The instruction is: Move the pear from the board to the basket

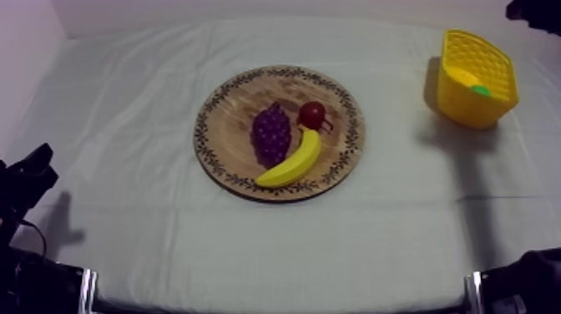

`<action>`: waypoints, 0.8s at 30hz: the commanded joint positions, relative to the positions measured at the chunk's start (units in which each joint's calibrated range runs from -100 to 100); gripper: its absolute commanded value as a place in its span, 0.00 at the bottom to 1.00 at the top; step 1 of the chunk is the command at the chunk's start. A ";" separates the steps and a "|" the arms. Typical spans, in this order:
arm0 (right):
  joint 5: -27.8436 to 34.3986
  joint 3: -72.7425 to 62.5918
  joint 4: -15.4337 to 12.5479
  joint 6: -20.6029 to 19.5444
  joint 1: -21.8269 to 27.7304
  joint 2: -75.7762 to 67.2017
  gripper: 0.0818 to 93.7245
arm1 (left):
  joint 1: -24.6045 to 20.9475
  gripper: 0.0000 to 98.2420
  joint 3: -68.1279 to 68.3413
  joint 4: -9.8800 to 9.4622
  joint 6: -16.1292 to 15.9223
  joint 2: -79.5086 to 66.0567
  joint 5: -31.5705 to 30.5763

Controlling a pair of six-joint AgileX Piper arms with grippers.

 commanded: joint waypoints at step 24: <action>-14.69 58.90 8.34 -5.76 -4.09 -58.56 0.00 | 0.01 0.00 0.05 0.00 -0.01 0.00 -0.01</action>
